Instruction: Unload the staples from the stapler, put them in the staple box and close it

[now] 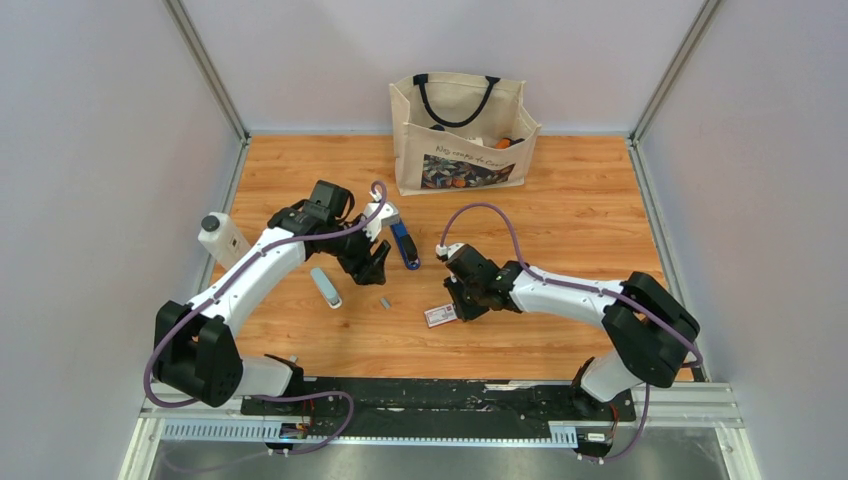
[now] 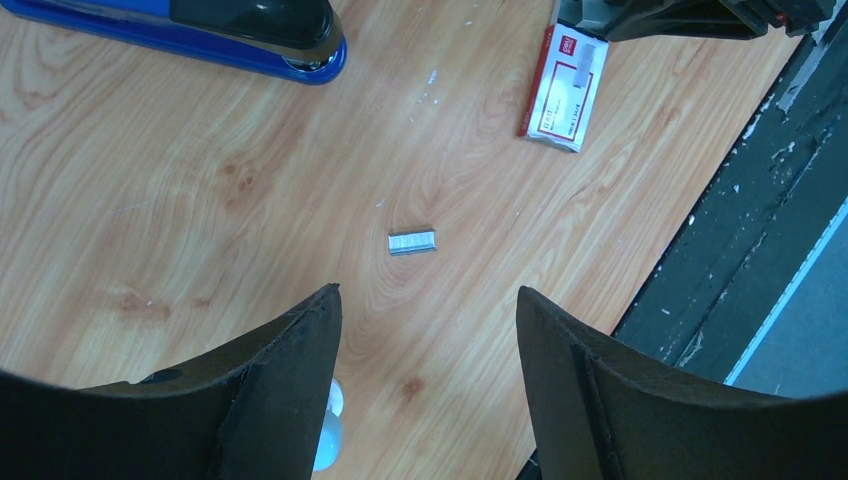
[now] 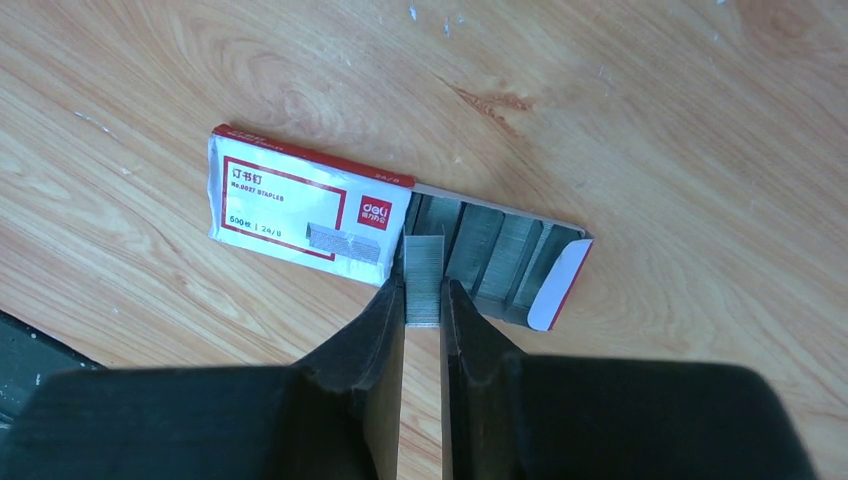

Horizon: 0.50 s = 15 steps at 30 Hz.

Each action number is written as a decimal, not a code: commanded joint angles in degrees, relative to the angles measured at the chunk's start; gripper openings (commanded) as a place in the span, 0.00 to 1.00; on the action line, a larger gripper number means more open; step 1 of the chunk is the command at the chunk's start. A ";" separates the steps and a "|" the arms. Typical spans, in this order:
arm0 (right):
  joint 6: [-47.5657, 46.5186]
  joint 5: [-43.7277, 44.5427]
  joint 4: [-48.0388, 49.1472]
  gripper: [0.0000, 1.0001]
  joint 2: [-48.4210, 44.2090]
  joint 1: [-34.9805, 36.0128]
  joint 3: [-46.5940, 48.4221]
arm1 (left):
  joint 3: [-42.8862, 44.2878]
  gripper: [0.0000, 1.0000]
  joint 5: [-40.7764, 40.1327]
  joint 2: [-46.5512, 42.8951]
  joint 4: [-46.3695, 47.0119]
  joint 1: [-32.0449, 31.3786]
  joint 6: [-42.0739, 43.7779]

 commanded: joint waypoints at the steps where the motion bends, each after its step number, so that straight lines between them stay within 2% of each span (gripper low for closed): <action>1: -1.34 1.31 -0.16 0.08 0.71 0.35 2.65 | -0.44 0.73 1.56 -1.08 1.07 0.27 1.35; 7: -1.70 1.57 -0.60 0.08 1.50 0.43 3.44 | -1.14 0.73 1.30 -1.52 1.42 0.27 1.43; 15: -1.70 1.57 -0.78 0.13 1.68 0.35 3.71 | -1.67 0.73 0.95 -2.22 1.42 0.36 1.96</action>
